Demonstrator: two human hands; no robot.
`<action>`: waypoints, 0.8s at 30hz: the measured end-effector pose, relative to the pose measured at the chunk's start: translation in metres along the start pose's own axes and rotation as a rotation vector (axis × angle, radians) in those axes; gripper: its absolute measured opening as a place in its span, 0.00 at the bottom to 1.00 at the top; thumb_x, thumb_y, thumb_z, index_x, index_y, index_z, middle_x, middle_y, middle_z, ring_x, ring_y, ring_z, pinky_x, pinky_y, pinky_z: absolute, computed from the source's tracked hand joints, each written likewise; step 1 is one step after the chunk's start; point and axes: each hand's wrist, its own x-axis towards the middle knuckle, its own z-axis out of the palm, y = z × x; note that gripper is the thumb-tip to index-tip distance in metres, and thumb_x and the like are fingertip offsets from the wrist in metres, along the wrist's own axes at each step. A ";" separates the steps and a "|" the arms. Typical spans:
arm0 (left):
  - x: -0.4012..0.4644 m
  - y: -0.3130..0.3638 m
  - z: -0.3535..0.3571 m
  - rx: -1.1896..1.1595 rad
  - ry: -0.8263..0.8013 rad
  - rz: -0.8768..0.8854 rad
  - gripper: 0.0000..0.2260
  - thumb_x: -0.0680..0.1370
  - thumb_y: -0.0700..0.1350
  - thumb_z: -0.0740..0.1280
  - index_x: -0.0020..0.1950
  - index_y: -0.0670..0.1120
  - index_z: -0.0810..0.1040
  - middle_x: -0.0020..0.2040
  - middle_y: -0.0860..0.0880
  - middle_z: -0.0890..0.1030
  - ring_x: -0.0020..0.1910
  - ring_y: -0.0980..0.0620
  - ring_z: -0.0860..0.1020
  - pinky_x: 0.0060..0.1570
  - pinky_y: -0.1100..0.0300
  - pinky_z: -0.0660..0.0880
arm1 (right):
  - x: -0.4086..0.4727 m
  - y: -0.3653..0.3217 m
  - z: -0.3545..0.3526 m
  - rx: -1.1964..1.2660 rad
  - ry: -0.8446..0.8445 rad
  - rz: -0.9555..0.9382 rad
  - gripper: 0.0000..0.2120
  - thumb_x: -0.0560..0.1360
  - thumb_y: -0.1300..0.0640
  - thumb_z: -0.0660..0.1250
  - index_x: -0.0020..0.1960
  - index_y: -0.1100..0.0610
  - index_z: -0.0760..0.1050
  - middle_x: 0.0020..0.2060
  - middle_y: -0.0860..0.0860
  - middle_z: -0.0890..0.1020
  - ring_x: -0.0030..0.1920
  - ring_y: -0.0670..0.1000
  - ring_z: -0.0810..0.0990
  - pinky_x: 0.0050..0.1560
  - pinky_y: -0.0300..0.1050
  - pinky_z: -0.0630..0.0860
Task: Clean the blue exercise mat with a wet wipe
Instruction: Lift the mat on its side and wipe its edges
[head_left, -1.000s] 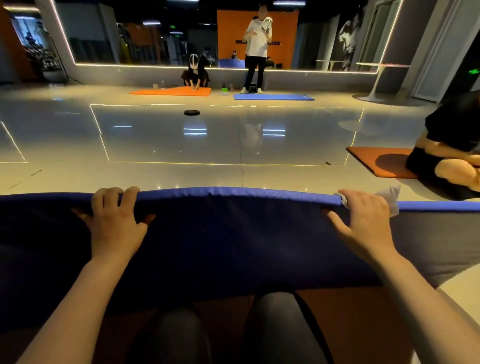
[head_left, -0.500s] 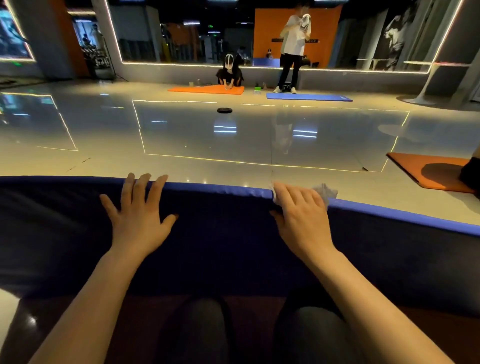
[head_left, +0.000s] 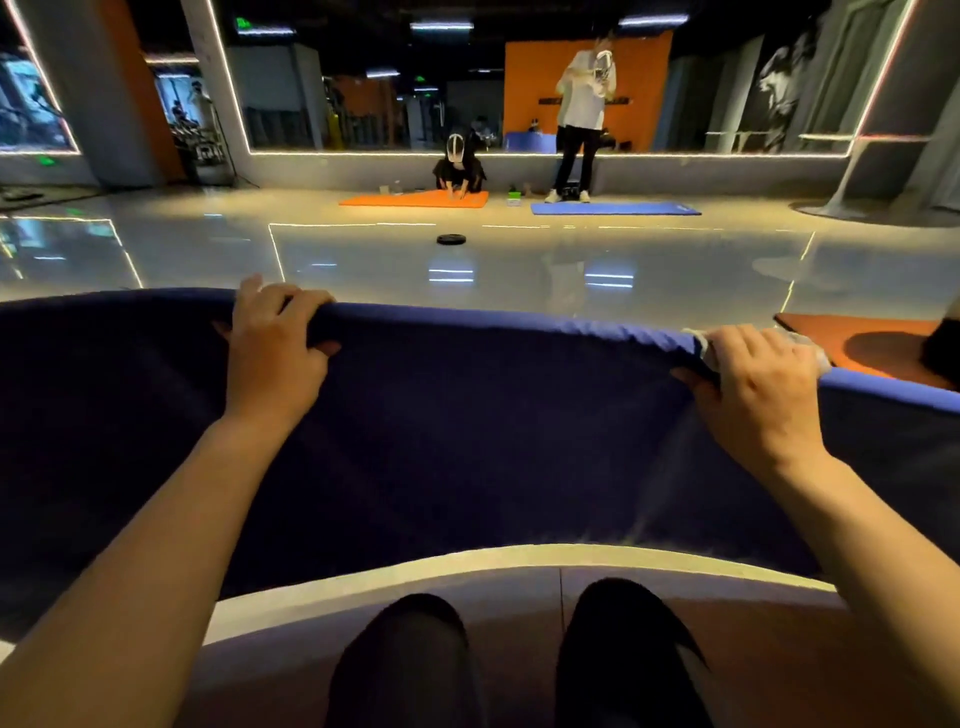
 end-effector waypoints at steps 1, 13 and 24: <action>0.002 0.009 0.007 -0.025 0.026 0.037 0.19 0.68 0.31 0.75 0.58 0.39 0.80 0.54 0.37 0.77 0.64 0.32 0.69 0.61 0.36 0.69 | -0.006 0.012 -0.005 -0.011 0.004 -0.012 0.13 0.72 0.50 0.67 0.45 0.60 0.71 0.37 0.60 0.77 0.36 0.63 0.76 0.38 0.54 0.67; -0.165 -0.018 0.064 0.237 -0.406 -0.240 0.32 0.60 0.30 0.74 0.63 0.44 0.76 0.59 0.41 0.75 0.64 0.38 0.65 0.57 0.18 0.54 | -0.104 -0.003 0.015 -0.009 -0.273 -0.067 0.11 0.74 0.49 0.66 0.49 0.57 0.75 0.40 0.54 0.80 0.37 0.59 0.79 0.38 0.50 0.66; -0.032 0.029 0.054 0.274 -0.025 0.021 0.18 0.70 0.28 0.65 0.58 0.40 0.79 0.51 0.38 0.80 0.54 0.33 0.75 0.62 0.20 0.52 | -0.038 0.014 -0.001 -0.031 -0.112 0.344 0.09 0.71 0.58 0.72 0.40 0.61 0.74 0.31 0.62 0.77 0.31 0.63 0.75 0.37 0.50 0.63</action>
